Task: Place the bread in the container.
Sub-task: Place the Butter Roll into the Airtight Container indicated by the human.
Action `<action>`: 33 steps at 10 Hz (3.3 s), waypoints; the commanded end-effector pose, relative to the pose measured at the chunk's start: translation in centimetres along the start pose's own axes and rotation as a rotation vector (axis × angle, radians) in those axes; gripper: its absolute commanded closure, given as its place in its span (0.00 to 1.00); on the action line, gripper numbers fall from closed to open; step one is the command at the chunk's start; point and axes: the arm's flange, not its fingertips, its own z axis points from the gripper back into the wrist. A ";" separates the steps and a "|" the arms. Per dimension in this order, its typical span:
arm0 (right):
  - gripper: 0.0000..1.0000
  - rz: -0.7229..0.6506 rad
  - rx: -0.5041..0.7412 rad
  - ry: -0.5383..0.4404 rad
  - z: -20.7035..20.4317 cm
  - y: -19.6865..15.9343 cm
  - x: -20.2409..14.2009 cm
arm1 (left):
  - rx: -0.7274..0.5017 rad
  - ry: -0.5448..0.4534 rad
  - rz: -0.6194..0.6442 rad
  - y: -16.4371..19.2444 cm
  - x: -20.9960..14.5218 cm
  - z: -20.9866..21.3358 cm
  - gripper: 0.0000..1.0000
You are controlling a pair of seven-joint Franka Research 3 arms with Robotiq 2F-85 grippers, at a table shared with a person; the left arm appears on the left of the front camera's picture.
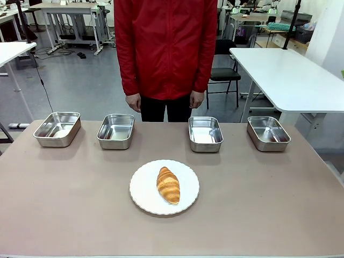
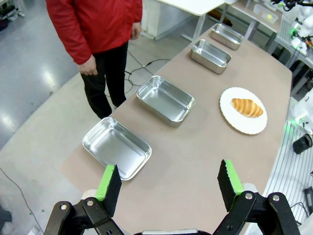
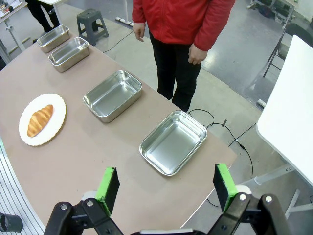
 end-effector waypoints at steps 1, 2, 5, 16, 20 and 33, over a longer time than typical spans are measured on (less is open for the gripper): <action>0.00 0.003 0.002 -0.008 0.0 0.1 0.1 | -0.006 -0.001 -0.013 -0.1 0.1 0.1 0.00; 0.00 0.003 0.002 -0.008 0.0 0.1 0.1 | -0.006 -0.001 -0.013 -0.1 0.1 0.1 0.00; 0.00 0.003 0.002 -0.008 0.0 0.1 0.1 | -0.006 -0.001 -0.013 -0.1 0.1 0.1 0.00; 0.00 0.003 0.002 -0.008 0.0 0.1 0.1 | 0.002 0.056 0.019 -0.9 1.9 -0.1 0.00; 0.00 0.003 0.002 -0.008 0.0 0.1 0.1 | -0.001 0.014 0.003 -0.1 0.4 -0.1 0.00; 0.00 0.003 0.002 -0.008 0.0 0.1 0.1 | 0.212 0.375 0.381 -22.3 13.4 -20.5 0.00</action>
